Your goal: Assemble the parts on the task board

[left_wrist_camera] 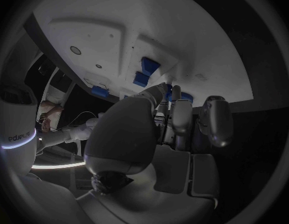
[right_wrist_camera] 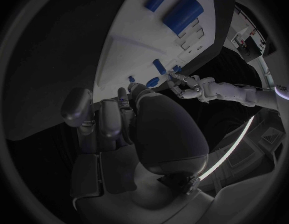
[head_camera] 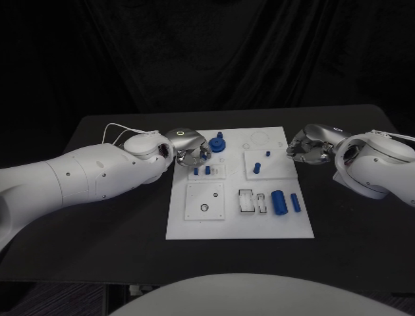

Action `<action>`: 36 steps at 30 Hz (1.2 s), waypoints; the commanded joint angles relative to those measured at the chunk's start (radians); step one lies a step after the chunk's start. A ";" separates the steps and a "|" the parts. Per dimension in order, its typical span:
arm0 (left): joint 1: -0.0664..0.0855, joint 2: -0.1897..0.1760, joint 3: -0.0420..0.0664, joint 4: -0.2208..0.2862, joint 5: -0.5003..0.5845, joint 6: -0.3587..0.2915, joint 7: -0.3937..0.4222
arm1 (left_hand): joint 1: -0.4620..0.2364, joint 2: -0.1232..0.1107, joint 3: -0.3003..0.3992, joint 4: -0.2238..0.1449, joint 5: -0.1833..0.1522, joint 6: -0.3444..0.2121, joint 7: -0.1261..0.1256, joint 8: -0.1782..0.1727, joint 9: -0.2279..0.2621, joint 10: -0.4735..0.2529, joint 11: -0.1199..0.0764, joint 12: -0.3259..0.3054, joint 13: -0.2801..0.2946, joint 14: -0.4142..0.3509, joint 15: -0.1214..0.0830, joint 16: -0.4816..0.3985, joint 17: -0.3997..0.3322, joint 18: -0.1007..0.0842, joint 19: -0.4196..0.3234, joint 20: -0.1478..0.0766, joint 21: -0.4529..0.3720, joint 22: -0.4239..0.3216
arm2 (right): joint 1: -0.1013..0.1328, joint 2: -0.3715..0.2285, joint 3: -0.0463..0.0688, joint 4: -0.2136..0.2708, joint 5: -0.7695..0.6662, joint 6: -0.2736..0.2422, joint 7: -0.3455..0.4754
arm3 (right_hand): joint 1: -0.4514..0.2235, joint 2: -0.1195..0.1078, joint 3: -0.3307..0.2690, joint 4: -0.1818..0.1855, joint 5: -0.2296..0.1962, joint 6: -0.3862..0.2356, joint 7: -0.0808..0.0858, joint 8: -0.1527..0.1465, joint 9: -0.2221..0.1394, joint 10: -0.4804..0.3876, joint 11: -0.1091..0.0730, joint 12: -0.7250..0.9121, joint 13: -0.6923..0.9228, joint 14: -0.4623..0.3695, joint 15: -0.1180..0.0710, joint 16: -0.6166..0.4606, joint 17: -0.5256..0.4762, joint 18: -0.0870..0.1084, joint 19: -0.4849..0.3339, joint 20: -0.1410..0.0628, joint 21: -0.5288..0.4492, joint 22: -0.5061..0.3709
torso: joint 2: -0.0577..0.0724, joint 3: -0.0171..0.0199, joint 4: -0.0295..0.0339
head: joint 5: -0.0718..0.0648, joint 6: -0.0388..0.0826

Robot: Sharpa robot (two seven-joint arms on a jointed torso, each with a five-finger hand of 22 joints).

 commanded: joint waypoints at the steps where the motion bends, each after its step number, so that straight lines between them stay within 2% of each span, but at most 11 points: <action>1: -0.005 0.003 -0.001 0.000 0.001 0.024 -0.008 | -0.003 -0.014 0.009 -0.002 -0.026 -0.070 -0.027 -0.005 -0.028 -0.029 0.010 -0.023 -0.010 -0.014 0.003 -0.010 -0.011 -0.008 -0.013 -0.001 -0.015 0.172 | -0.001 0.001 0.001 0.000 0.001 0.009 -0.005 | -0.003 -0.004 0.006 -0.002 0.006 0.005 0.000 0.004 -0.001 -0.008 -0.001 -0.006 0.036 0.008 0.001 -0.006 -0.001 0.010 -0.006 -0.004 -0.003 0.030 | 0.000 0.0001 0.0002 | 0.000 0.000; 11: -0.008 -0.008 -0.001 -0.003 0.001 0.001 -0.024 | -0.006 -0.042 0.000 -0.003 -0.069 -0.264 -0.092 -0.003 -0.123 -0.141 0.041 -0.058 -0.011 -0.053 0.027 -0.037 -0.048 0.003 -0.053 0.007 -0.076 0.157 | -0.001 -0.001 0.001 0.001 0.001 0.009 -0.005 | -0.003 -0.004 0.007 -0.002 0.006 0.006 0.000 0.004 -0.001 -0.008 -0.002 -0.006 0.035 0.008 0.001 -0.006 -0.001 0.010 -0.006 -0.004 -0.004 0.029 | 0.000 -0.0008 0.0002 | 0.000 0.000; 17: -0.009 -0.023 -0.001 -0.003 0.001 -0.077 -0.022 | -0.005 -0.041 -0.004 -0.004 -0.069 -0.268 -0.094 -0.001 -0.131 -0.159 0.045 -0.055 -0.004 -0.058 0.030 -0.039 -0.052 0.004 -0.058 0.009 -0.082 0.155 | -0.001 -0.004 0.001 0.001 0.001 0.009 -0.005 | -0.003 -0.004 0.007 -0.002 0.006 0.007 -0.001 0.005 -0.001 -0.008 -0.002 -0.006 0.036 0.008 0.001 -0.006 0.000 0.010 -0.006 -0.004 -0.003 0.030 | 0.000 -0.0003 0.0009 | 0.000 0.000; 24: -0.009 -0.066 -0.001 0.006 0.001 -0.258 -0.018 | -0.004 -0.030 -0.006 0.002 -0.051 -0.244 -0.090 0.007 -0.142 -0.163 0.045 -0.026 0.014 -0.050 0.035 -0.027 -0.042 0.002 -0.048 0.012 -0.072 0.159 | -0.001 -0.014 0.001 0.008 0.001 0.003 0.004 | -0.003 -0.006 0.006 -0.004 0.006 0.009 -0.001 0.006 -0.001 -0.015 -0.002 -0.011 0.028 0.006 0.001 -0.011 -0.007 0.012 -0.009 -0.004 -0.013 0.026 | 0.000 -0.0013 0.0013 | 0.002 0.000; 26: -0.009 -0.092 -0.001 0.019 0.001 -0.310 -0.015 | -0.002 -0.031 -0.004 0.003 -0.047 -0.219 -0.080 0.013 -0.147 -0.157 0.042 -0.003 0.025 -0.072 0.030 -0.048 -0.070 0.007 -0.064 0.012 -0.095 0.153 | 0.002 -0.019 0.001 0.013 0.001 -0.006 0.011 | 0.009 -0.022 0.009 -0.014 0.005 0.012 0.001 0.007 -0.002 -0.061 -0.001 -0.042 -0.016 -0.012 0.003 -0.040 -0.034 0.021 -0.030 -0.003 -0.068 0.005 | 0.000 -0.0012 0.0010 | 0.000 0.000; 29: -0.009 -0.149 -0.001 0.059 0.004 -0.377 -0.004 | -0.013 -0.032 -0.005 0.019 -0.055 -0.177 -0.052 0.014 -0.162 -0.181 0.041 0.050 0.057 -0.205 0.030 -0.169 -0.203 0.033 -0.181 0.015 -0.247 0.112 | 0.018 -0.025 0.001 0.020 -0.001 -0.019 0.021 | 0.027 -0.042 0.020 -0.024 -0.001 0.013 0.004 0.006 -0.004 -0.239 0.004 -0.184 -0.210 -0.051 0.009 -0.095 -0.087 0.038 -0.075 0.003 -0.172 -0.034 | 0.000 -0.0018 0.0020 | -0.008 0.000; 30: -0.009 -0.167 -0.001 0.073 0.013 -0.395 0.007 | -0.041 -0.029 -0.013 0.056 -0.075 -0.160 -0.048 0.013 -0.173 -0.221 0.040 0.093 0.086 -0.452 0.044 -0.421 -0.403 0.078 -0.452 0.022 -0.566 0.026 | 0.024 -0.026 0.001 0.022 -0.002 -0.021 0.022 | 0.033 -0.047 0.025 -0.027 -0.001 0.014 0.005 0.006 -0.005 -0.282 0.006 -0.224 -0.260 -0.062 0.010 -0.109 -0.101 0.042 -0.087 0.005 -0.200 -0.044 | 0.000 -0.0018 0.0021 | -0.011 0.000; 31: -0.009 -0.189 -0.001 0.091 0.037 -0.414 0.031 | -0.047 -0.029 -0.017 0.067 -0.077 -0.156 -0.047 0.010 -0.179 -0.243 0.042 0.115 0.099 -0.484 0.053 -0.482 -0.432 0.089 -0.551 0.026 -0.680 -0.005 | 0.032 -0.027 0.001 0.025 -0.004 -0.023 0.025 | 0.036 -0.051 0.028 -0.028 -0.001 0.015 0.006 0.006 -0.006 -0.311 0.006 -0.253 -0.295 -0.068 0.011 -0.115 -0.107 0.043 -0.092 0.006 -0.213 -0.049 | 0.000 -0.0018 0.0022 | -0.012 0.000; 32: -0.009 -0.206 -0.001 0.105 0.065 -0.427 0.055 | -0.046 -0.028 -0.018 0.071 -0.081 -0.154 -0.046 0.009 -0.183 -0.258 0.043 0.132 0.107 -0.490 0.058 -0.513 -0.446 0.088 -0.574 0.029 -0.705 -0.011 | 0.038 -0.028 0.001 0.027 -0.006 -0.026 0.027 | 0.047 -0.060 0.039 -0.032 0.009 0.015 0.008 0.006 -0.007 -0.407 0.010 -0.346 -0.405 -0.087 0.014 -0.141 -0.133 0.050 -0.110 0.008 -0.255 -0.065 | 0.000 -0.0018 0.0022 | -0.013 0.000; 34: -0.009 -0.240 -0.001 0.133 0.141 -0.445 0.110 | -0.049 -0.023 -0.026 0.099 -0.059 -0.137 -0.045 0.011 -0.191 -0.295 0.032 0.158 0.114 -0.556 0.071 -0.596 -0.476 0.081 -0.653 0.032 -0.768 -0.025 | 0.048 -0.029 0.001 0.032 -0.011 -0.034 0.030 | 0.050 -0.062 0.044 -0.033 0.013 0.015 0.009 0.006 -0.007 -0.417 0.010 -0.365 -0.426 -0.091 0.015 -0.145 -0.136 0.050 -0.114 0.009 -0.262 -0.067 | 0.001 -0.0022 0.0018 | -0.014 0.000; 36: -0.009 -0.271 -0.001 0.162 0.253 -0.442 0.178 | -0.059 -0.015 -0.044 0.128 -0.043 -0.140 -0.042 0.004 -0.201 -0.332 0.027 0.165 0.102 -0.632 0.073 -0.684 -0.504 0.076 -0.738 0.030 -0.840 -0.047 | 0.055 -0.027 0.001 0.035 -0.021 -0.041 0.036 | 0.070 -0.076 0.070 -0.042 0.085 0.021 0.012 0.009 -0.006 -0.512 0.014 -0.482 -0.549 -0.113 0.017 -0.171 -0.162 0.058 -0.134 0.011 -0.310 -0.084 | 0.001 -0.0026 0.0015 | -0.013 0.000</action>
